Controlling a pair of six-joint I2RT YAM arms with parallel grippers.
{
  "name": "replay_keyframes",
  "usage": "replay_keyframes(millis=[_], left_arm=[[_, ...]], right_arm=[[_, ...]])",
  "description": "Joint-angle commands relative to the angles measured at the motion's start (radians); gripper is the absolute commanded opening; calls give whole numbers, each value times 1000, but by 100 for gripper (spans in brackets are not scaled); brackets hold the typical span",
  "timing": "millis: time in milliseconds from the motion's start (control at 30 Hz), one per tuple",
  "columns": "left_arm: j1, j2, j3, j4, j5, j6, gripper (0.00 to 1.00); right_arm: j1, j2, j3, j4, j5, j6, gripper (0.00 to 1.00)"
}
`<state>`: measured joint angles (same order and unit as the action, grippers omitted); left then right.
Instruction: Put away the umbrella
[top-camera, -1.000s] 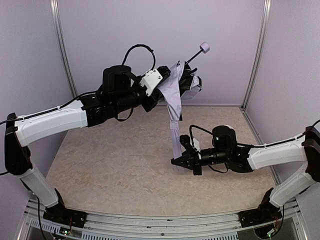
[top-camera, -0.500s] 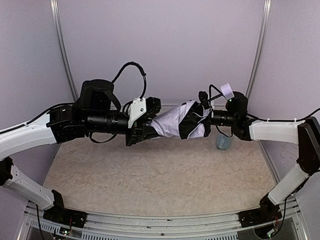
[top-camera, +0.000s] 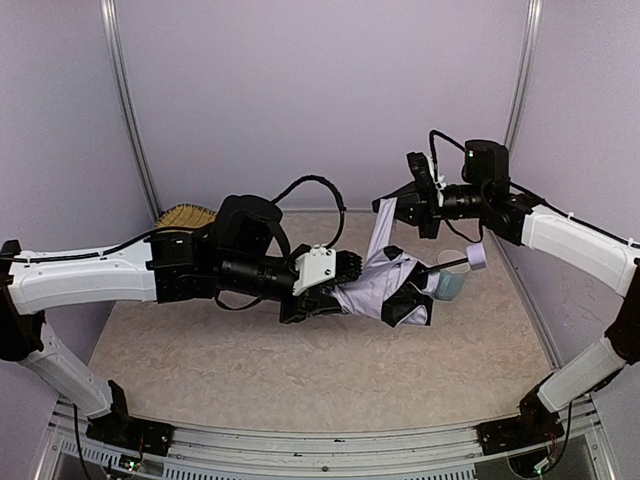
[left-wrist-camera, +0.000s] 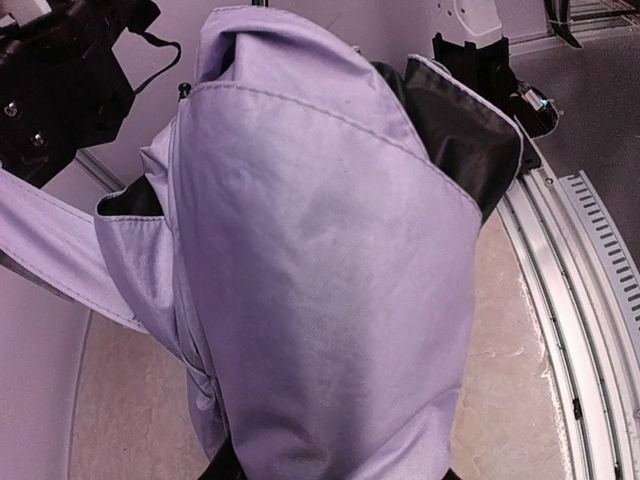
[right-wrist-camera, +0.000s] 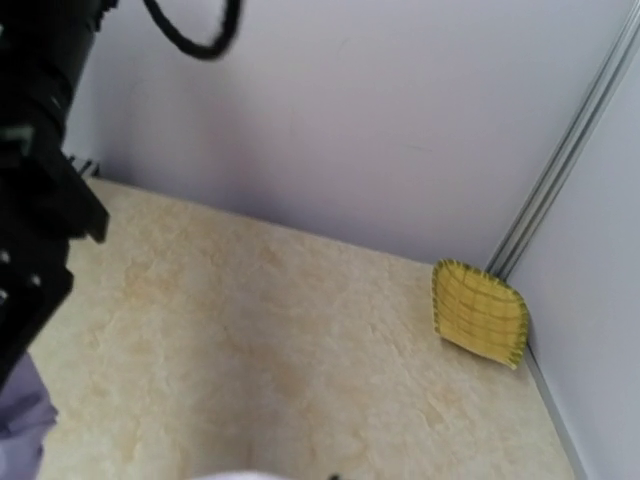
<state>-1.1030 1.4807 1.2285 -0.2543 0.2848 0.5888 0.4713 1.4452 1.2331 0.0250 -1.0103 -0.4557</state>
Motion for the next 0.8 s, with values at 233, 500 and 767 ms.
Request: replay_keyframes(millis=[233, 500, 767], left_arm=[[72, 219, -50, -278, 100, -103, 0], [189, 363, -38, -177, 139, -188, 0], [232, 493, -44, -83, 197, -280, 0]], right_arm=[[265, -245, -321, 356, 410, -48, 0], [448, -178, -570, 550, 567, 39, 0], [477, 10, -634, 658, 567, 96, 0]])
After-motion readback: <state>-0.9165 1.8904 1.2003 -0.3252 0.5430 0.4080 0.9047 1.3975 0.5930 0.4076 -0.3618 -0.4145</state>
